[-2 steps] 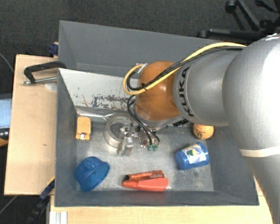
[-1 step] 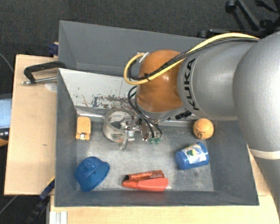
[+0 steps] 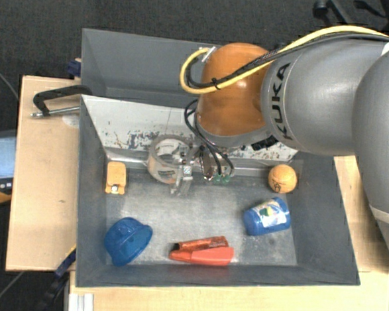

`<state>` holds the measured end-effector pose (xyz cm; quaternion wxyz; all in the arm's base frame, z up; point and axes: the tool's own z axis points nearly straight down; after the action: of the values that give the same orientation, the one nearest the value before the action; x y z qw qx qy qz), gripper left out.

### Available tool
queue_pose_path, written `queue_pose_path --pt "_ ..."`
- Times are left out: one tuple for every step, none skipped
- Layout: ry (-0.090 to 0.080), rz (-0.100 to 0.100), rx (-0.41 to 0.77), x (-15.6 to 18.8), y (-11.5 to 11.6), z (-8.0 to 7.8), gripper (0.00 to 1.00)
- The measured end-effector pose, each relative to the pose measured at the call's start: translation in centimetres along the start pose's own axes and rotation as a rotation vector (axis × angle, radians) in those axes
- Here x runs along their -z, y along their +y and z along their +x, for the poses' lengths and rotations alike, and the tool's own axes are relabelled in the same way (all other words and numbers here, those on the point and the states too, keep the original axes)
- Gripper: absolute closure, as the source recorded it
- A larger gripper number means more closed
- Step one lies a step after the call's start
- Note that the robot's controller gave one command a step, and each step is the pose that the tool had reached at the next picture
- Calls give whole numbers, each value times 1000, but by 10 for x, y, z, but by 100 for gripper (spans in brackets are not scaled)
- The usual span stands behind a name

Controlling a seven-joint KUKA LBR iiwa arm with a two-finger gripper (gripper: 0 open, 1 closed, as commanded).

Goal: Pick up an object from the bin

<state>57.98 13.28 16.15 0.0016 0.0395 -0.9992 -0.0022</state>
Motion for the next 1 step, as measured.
queue_pose_path --pt "1 1 10 33 -17 9 100"
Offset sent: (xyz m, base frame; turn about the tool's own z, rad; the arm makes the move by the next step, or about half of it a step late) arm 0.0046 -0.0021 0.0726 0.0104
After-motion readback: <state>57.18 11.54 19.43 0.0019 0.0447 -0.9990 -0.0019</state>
